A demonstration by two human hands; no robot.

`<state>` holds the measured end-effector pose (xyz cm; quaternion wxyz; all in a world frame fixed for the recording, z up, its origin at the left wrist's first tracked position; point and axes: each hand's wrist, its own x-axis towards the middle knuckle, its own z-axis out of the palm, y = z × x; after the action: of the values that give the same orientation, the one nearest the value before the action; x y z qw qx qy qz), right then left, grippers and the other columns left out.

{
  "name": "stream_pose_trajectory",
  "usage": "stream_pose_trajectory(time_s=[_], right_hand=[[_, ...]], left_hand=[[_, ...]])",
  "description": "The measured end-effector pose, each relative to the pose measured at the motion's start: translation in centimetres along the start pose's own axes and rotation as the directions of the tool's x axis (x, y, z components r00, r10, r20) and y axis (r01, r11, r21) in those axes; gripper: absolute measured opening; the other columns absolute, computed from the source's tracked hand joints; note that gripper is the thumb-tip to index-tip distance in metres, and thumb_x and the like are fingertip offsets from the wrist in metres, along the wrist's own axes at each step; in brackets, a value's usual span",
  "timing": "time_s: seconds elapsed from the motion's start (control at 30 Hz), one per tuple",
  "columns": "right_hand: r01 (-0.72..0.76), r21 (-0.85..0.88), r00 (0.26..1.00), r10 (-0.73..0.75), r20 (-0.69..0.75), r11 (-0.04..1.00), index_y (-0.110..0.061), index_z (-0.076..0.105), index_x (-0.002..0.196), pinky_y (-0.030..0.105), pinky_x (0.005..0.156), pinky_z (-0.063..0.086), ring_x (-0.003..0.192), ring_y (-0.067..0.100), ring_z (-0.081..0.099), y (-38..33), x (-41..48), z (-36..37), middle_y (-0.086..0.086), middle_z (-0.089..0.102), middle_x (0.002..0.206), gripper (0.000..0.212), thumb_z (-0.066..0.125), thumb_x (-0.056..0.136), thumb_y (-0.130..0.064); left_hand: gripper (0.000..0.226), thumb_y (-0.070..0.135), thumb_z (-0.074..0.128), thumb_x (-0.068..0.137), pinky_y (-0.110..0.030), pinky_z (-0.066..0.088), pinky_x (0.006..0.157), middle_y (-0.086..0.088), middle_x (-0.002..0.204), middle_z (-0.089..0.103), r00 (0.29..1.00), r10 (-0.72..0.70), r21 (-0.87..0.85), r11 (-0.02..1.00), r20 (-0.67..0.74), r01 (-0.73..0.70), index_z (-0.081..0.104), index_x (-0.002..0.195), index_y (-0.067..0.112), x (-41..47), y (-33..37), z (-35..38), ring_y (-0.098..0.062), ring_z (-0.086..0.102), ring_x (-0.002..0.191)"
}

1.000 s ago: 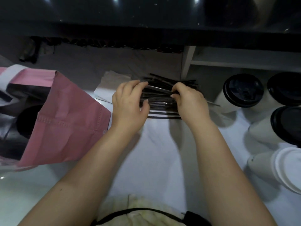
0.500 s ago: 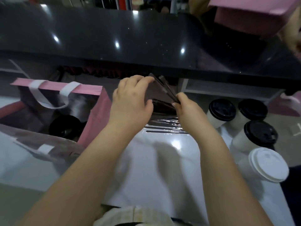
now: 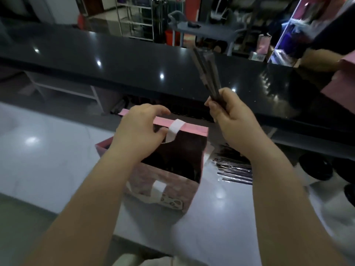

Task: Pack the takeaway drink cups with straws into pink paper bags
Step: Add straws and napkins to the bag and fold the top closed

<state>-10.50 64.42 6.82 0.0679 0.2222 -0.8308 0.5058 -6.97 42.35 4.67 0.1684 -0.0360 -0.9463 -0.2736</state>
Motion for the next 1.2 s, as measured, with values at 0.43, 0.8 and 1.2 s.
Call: stream_pose_trajectory(time_s=[0.43,0.8,1.2], right_hand=[[-0.128,0.052,0.991,0.126,0.05,0.99,-0.038,0.053,0.09,0.031,0.059,0.051,0.059,0.01,0.053,-4.6,4.7,12.8,-0.012,0.054,0.064,0.019,0.046,0.1,-0.023],[-0.364,-0.342,0.875,0.444,0.192,0.866,-0.036,0.067,0.094,0.018,0.074,0.044,0.083,-0.006,0.062,-0.1,2.1,12.5,-0.021,0.069,0.088,0.014,0.061,0.092,-0.024],[-0.324,-0.713,0.861,0.507,0.051,0.622,-0.032,0.056,0.129,0.031,0.084,0.046,0.11,0.019,0.058,0.4,2.5,13.9,-0.004,0.062,0.124,0.043,0.068,0.087,-0.031]], left_hand=[[0.061,0.033,0.08,0.074,-0.011,0.038,0.085,0.025,0.129,0.056,0.889,0.186,-0.126,0.981,0.419,-0.146,0.055,0.129,0.046,3.7,-11.4,-3.5,0.007,0.047,0.113],[0.122,0.043,0.088,0.063,-0.026,0.012,0.118,0.025,0.159,-0.001,0.757,0.325,-0.329,0.932,0.566,-0.154,0.007,0.154,0.042,4.5,-13.7,-3.3,0.009,-0.007,0.14],[0.1,0.053,0.078,0.072,-0.035,0.032,0.113,0.015,0.157,0.025,0.844,0.366,-0.168,0.93,0.392,-0.326,0.02,0.152,0.038,3.8,-13.2,-3.4,-0.01,0.024,0.143]])
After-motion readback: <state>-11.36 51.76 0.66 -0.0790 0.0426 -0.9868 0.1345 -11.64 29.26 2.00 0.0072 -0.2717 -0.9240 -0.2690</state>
